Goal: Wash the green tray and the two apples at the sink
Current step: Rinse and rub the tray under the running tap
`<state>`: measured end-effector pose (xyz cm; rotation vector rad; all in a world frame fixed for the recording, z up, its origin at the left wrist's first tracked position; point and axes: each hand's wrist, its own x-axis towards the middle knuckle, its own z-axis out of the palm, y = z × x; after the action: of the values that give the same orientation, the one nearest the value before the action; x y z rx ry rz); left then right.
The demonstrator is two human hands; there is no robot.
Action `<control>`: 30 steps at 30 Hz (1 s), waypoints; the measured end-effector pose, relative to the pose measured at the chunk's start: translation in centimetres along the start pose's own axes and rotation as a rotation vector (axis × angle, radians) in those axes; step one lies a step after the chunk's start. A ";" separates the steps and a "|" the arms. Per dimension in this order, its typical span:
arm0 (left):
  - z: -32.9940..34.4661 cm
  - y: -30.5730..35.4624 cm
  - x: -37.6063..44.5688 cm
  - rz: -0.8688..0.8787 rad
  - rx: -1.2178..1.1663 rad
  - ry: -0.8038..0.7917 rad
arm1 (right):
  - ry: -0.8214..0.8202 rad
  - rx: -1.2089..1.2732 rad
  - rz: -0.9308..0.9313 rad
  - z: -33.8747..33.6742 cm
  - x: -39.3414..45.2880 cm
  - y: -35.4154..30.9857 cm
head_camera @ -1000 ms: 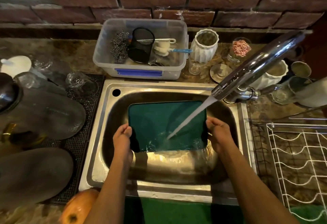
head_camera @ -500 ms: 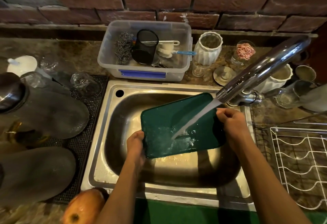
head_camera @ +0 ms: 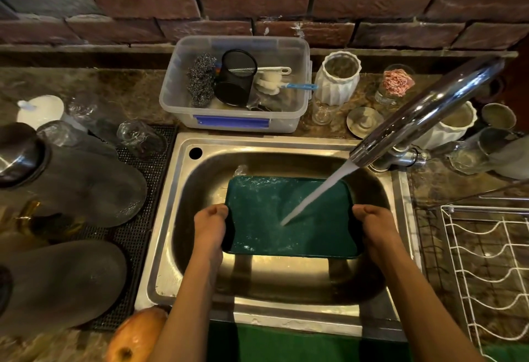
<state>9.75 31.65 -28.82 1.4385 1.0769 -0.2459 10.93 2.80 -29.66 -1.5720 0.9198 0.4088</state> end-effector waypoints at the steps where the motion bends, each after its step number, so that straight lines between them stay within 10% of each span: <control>1: -0.1 0.3 -0.1 0.013 0.011 -0.001 | 0.002 -0.001 0.010 0.1 0.1 0.4; 18: -0.8 2.4 -2.1 0.244 -0.049 -0.079 | -0.071 0.145 -0.005 -0.1 0.4 1.7; 30: 0.8 -1.6 0.2 -0.109 -0.215 -0.036 | 0.012 0.115 -0.228 0.2 -3.0 -4.7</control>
<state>9.00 30.73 -30.19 1.1813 1.1186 -0.2258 12.58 3.82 -24.44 -1.5541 0.7494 0.1817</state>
